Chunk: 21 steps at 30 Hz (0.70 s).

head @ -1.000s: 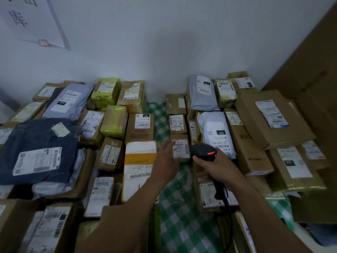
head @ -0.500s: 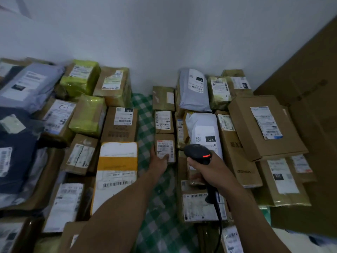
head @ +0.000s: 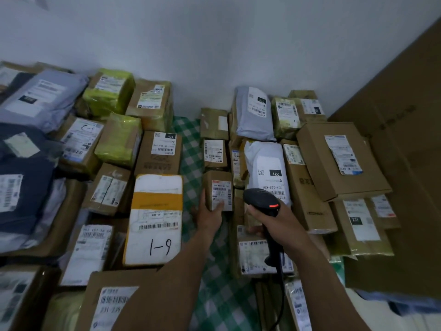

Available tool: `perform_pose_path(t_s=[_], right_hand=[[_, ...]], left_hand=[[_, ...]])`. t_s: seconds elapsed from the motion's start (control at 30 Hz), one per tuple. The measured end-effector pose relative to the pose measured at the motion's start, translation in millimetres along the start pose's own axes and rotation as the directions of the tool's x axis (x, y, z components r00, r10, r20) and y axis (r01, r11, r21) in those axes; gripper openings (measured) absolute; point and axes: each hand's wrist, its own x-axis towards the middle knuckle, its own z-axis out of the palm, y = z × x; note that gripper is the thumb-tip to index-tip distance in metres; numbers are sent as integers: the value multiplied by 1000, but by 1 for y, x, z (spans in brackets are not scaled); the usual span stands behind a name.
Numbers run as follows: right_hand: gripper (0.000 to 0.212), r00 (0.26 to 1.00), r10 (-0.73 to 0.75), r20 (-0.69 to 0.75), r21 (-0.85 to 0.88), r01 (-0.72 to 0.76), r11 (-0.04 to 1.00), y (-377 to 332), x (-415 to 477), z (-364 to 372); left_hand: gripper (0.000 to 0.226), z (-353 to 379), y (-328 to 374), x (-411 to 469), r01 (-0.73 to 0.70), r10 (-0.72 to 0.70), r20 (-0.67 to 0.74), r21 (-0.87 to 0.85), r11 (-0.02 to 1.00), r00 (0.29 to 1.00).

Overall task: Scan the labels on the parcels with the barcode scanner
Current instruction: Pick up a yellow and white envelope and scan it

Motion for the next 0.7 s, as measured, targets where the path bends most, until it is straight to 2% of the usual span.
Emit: perform_pose_path(t_s=[0.1,0.27,0.43,0.57,0.7], right_hand=[[39,1000,12,-7,10,-12,1000,2,-4,0],[40,998,-18,-65,7,19,1000,5,-8,2],[47,975,-160,-155,-16,159,987,5,-20,19],[57,954,-239,-180,-92,226,970,5,-35,32],[58,945,-299,-131,-118,284,951,-2,-54,37]], left_hand=[[67,1,5,-9,-50,51,31,-14,999,998],[57,-3,13,-36,-83,91,-78,107,991,993],[59,-25,43,-107,-305,302,-75,-22,952,950],[72,-48,60,-144,-341,346,10,-144,929,938],[102,-75,64,-155,-388,394,120,-71,919,911]])
